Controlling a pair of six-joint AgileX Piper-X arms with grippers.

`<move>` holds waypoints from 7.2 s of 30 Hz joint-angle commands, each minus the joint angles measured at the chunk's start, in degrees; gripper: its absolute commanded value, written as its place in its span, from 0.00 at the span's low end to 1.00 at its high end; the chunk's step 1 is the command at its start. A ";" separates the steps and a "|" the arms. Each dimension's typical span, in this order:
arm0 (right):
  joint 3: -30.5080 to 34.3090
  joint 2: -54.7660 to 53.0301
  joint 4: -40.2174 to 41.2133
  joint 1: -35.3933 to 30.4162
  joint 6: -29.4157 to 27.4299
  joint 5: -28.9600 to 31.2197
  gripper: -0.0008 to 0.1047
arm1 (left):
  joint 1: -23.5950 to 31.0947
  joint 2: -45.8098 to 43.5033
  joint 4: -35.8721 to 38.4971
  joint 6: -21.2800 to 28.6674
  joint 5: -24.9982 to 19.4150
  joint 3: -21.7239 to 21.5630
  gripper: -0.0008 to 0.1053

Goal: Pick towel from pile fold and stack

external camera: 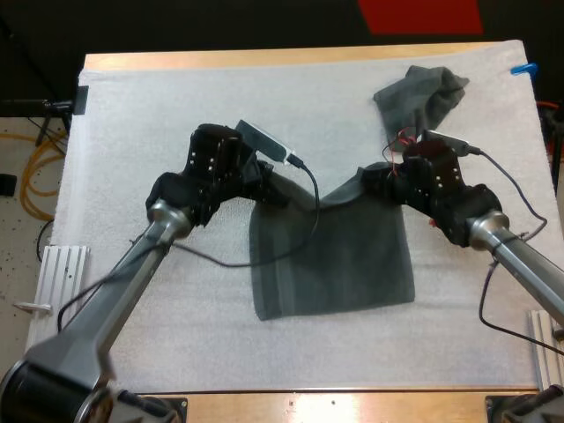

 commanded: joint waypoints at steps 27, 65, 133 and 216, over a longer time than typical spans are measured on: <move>-3.55 0.74 -13.34 -1.26 -8.72 3.17 0.74 | 7.12 -0.74 -1.26 -0.16 2.62 -4.38 0.37; 15.72 -40.04 41.85 -1.26 -9.45 -9.23 0.74 | 7.12 -51.54 38.92 -10.39 13.82 13.48 0.63; 26.24 -11.53 7.76 -1.26 6.22 -17.87 0.01 | -1.28 -20.05 -0.48 -38.77 18.72 35.79 0.63; 24.05 -7.63 -20.42 -5.10 23.78 -23.13 0.01 | 13.18 -4.36 -29.93 -40.47 29.74 35.79 0.01</move>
